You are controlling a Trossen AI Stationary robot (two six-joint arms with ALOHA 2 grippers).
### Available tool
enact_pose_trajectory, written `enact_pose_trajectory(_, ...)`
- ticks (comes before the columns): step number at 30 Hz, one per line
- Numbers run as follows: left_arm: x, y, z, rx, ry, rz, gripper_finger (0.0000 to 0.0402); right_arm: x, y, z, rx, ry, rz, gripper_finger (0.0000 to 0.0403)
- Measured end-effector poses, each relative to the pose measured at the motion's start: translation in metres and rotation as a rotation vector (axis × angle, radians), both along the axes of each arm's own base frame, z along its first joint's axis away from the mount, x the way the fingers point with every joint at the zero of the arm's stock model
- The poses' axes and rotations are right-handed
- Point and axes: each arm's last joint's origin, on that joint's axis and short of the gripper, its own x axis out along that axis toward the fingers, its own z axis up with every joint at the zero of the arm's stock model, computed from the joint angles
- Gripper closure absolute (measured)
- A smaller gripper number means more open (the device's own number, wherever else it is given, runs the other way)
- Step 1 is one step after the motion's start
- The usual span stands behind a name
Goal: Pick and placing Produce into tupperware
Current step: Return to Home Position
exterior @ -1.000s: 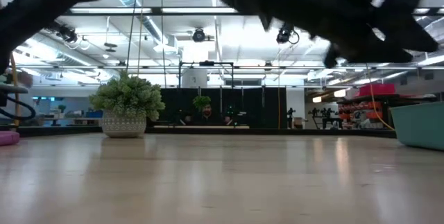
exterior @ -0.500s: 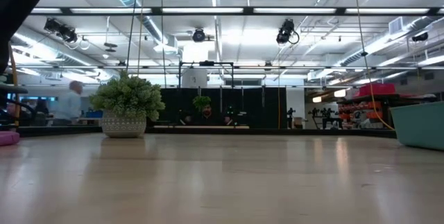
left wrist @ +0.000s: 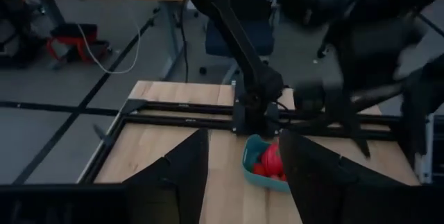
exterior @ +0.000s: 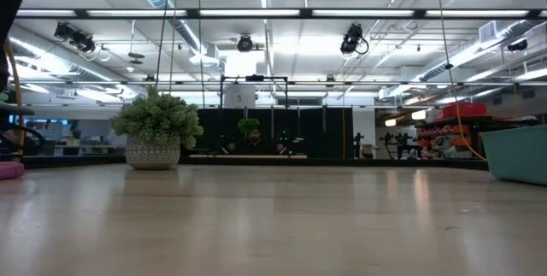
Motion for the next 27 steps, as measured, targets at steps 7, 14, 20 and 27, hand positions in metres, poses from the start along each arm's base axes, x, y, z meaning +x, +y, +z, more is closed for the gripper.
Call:
enact_pose_trajectory(7,-0.06,-0.034,0.031,-0.072,0.094,-0.06,0.0215,0.021,-0.019,-0.066,0.078,-0.278,0.318,0.0167)
enact_pose_trajectory(14,-0.128,-0.058,0.055,-0.053,0.176,-0.041,0.0224,0.018,-0.051,-0.093,0.097,-0.327,0.409,0.0167)
enact_pose_trajectory(20,-0.172,-0.071,0.066,-0.018,0.187,0.075,0.0222,0.001,-0.059,-0.077,-0.016,-0.548,0.569,0.0167)
enact_pose_trajectory(27,-0.223,-0.074,0.068,-0.057,0.184,0.174,0.0217,-0.009,-0.064,-0.085,0.027,-0.538,0.558,0.0167)
